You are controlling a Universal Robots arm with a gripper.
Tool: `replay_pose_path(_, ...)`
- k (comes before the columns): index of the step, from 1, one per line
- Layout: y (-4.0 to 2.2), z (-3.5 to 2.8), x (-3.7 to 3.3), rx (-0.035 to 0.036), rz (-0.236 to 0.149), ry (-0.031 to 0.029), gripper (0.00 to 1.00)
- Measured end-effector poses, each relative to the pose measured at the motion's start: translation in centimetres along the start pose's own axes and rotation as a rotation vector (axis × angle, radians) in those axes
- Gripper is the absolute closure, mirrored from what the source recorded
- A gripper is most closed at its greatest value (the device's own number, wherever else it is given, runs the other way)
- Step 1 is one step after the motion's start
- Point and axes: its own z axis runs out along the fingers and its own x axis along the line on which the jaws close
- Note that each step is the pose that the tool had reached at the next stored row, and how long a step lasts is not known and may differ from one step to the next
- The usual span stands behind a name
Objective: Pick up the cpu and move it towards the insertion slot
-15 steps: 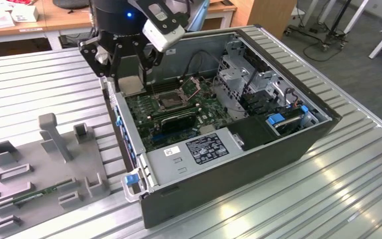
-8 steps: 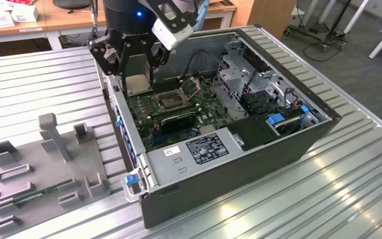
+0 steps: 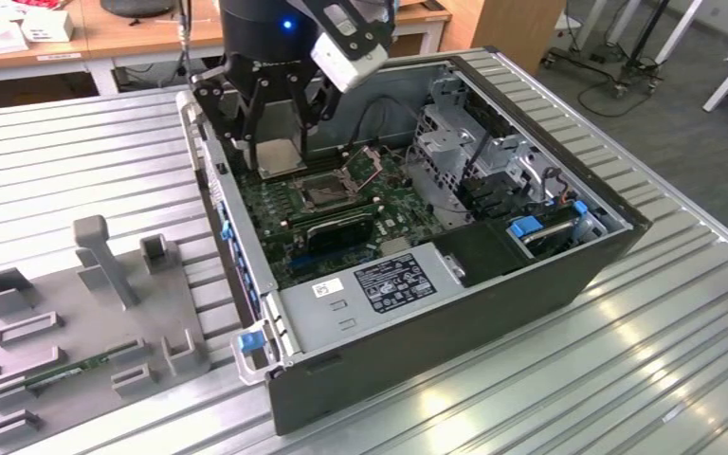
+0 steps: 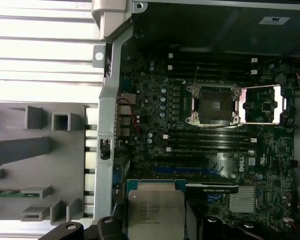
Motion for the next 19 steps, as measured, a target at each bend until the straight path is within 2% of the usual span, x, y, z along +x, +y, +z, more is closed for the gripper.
replay_pose_path(19, -0.07, 0.01, -3.95, 0.0002, 0.0, 0.0001, 0.45)
